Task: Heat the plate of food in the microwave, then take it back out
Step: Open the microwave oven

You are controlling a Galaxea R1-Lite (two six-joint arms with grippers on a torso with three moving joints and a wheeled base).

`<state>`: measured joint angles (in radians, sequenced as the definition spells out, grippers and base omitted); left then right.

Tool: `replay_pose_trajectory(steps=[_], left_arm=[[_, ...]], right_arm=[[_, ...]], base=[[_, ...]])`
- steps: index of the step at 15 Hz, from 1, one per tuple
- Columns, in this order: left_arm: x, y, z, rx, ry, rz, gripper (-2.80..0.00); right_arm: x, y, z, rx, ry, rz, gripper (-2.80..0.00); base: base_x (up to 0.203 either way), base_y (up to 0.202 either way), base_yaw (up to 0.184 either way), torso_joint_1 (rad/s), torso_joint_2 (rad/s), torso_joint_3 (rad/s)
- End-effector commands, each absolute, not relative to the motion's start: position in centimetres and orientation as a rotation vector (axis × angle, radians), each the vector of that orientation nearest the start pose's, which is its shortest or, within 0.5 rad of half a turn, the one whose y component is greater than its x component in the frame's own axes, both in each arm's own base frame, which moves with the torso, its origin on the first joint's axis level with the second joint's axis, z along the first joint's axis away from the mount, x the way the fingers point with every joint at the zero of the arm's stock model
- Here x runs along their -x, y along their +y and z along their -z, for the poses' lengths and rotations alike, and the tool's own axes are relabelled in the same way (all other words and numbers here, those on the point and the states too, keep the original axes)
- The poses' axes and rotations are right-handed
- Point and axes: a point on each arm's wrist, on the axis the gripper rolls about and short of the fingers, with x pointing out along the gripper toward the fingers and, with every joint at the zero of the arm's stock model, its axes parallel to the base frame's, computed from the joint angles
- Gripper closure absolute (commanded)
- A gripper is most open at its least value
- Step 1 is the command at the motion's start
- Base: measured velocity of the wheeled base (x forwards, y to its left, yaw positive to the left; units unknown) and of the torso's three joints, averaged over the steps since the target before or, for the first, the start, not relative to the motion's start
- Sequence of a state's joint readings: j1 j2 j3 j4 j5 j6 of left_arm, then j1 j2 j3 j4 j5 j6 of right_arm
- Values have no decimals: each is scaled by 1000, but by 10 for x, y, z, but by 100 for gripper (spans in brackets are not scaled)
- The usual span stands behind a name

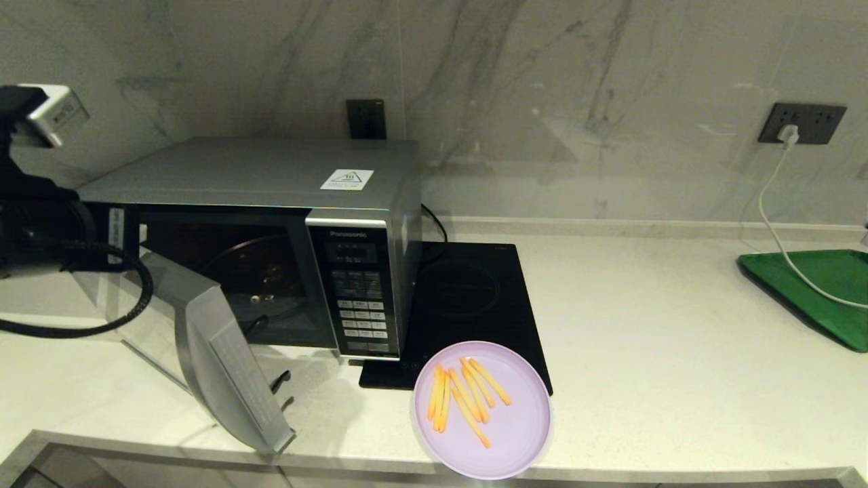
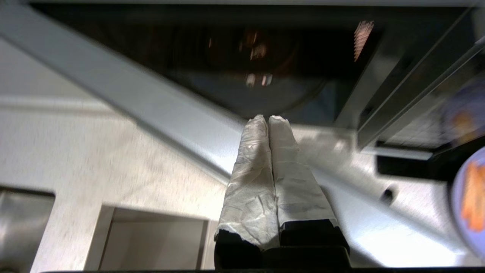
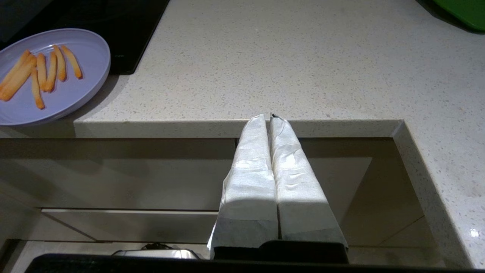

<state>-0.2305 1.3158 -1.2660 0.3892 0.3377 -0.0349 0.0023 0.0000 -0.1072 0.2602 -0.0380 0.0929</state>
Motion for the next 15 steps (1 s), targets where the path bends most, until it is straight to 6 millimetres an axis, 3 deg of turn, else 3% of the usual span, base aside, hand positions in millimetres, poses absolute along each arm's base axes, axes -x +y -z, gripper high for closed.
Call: replay_pose_trajectory(steps=[1,3,5,10,15], left_arm=[[-185,-35,-334,-67,340,-106,0],[-179,-34,-349,-86,284,-102,0],[-178,-41,-347,-117,290,-61,0],[-197,-49,-298,-110,474,-59,0],[-212,-52,-279,-30,551,-90,0]], right_arm=[[33,-1,-78,-90,153,42,0],[33,-1,-78,-90,152,42,0],[33,-1,-78,-90,153,42,0],[33,-1,-78,-90,153,42,0],[33,-1,-78,-90,152,44,0]], base=[[0,0,0,0,0,0],[0,0,0,0,0,0],[0,0,0,0,0,0],[0,0,0,0,0,0],[0,0,0,0,0,0]])
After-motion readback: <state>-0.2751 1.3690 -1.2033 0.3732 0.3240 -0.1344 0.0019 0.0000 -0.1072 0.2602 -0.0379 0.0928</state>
